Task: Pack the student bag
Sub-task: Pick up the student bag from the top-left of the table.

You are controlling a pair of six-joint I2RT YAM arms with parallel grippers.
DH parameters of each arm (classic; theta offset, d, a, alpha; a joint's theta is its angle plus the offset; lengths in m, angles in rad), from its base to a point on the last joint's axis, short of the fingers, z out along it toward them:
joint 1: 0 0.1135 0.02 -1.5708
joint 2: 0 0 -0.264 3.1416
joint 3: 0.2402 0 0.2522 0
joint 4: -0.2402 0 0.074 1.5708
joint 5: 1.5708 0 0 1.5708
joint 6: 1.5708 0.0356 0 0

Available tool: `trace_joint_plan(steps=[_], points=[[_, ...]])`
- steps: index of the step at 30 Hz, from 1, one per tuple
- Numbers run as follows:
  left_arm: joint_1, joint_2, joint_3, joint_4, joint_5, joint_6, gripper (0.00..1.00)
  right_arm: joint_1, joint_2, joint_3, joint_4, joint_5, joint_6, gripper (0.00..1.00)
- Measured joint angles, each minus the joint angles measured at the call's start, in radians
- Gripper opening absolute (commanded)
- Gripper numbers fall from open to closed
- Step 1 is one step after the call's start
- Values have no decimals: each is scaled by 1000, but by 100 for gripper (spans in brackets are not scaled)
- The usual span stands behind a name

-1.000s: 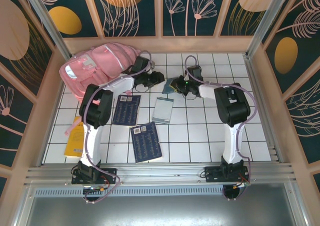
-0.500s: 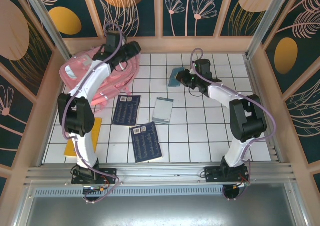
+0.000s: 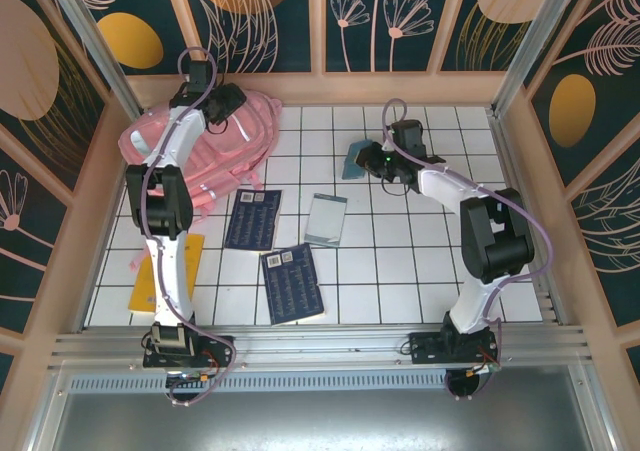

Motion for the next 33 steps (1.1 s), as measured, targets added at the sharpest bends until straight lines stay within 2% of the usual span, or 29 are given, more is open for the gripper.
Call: trace_joint_plan(steps=[7, 17, 23, 26, 30, 31, 33], points=[[3, 33, 35, -14, 14, 0, 60, -18, 0, -5, -7, 0, -2, 9], [3, 56, 16, 33, 71, -13, 50, -19, 0, -8, -10, -4, -2, 8], [3, 100, 18, 53, 102, -19, 39, -19, 0, -8, -10, -4, -2, 7], [3, 114, 36, 41, 95, -13, 29, -19, 0, -8, -15, -4, -2, 6], [6, 118, 44, 15, 84, 2, 3, -21, -1, -8, -17, -4, -2, 5], [8, 119, 51, 3, 81, 8, 0, -21, -2, -8, -18, -4, -2, 5], [10, 119, 66, -14, 82, 21, 0, -22, -4, -8, -21, -4, -2, 5]])
